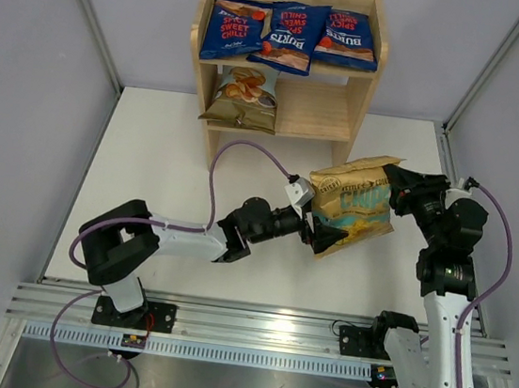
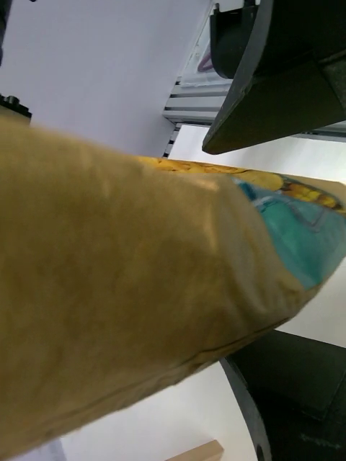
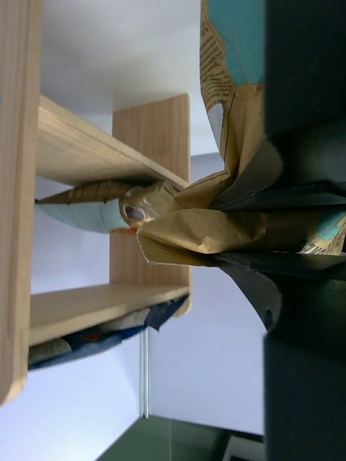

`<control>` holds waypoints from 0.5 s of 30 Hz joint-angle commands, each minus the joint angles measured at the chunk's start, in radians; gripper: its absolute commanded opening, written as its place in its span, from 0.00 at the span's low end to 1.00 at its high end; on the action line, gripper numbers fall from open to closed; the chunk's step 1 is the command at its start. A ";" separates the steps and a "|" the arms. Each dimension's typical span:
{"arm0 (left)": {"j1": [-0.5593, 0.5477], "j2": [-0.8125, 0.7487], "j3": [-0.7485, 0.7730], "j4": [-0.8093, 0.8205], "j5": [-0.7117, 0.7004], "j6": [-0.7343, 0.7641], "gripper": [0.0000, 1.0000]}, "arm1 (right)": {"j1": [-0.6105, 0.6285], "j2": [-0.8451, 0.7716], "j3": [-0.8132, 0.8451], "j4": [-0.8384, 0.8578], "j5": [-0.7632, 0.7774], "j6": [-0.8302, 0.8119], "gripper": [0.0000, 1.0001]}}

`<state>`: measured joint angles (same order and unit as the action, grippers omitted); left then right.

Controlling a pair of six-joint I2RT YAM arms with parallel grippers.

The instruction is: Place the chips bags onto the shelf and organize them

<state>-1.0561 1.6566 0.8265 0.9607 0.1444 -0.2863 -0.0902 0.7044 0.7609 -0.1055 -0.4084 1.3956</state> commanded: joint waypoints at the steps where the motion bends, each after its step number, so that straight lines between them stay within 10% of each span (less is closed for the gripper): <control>1: -0.016 0.002 0.057 0.127 -0.086 0.041 0.95 | 0.006 -0.049 0.012 0.095 -0.049 0.128 0.00; 4: -0.016 -0.007 0.056 0.145 -0.091 0.021 0.56 | 0.006 -0.062 0.021 0.095 -0.061 0.134 0.00; 7: -0.016 -0.038 0.054 0.119 -0.065 0.004 0.42 | 0.006 -0.054 0.043 0.095 -0.075 0.115 0.09; 11: 0.010 -0.106 0.046 0.037 0.016 -0.057 0.26 | 0.007 -0.003 0.104 0.064 -0.134 0.001 0.57; 12: 0.019 -0.139 0.043 0.021 0.039 -0.088 0.25 | 0.006 0.022 0.136 0.053 -0.147 -0.071 0.86; 15: 0.076 -0.211 0.022 -0.051 0.157 -0.152 0.25 | 0.004 0.059 0.213 0.017 -0.233 -0.264 1.00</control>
<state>-1.0256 1.5635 0.8417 0.8673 0.1848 -0.3618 -0.0917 0.7448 0.8719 -0.0845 -0.5114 1.3357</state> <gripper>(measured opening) 0.411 0.980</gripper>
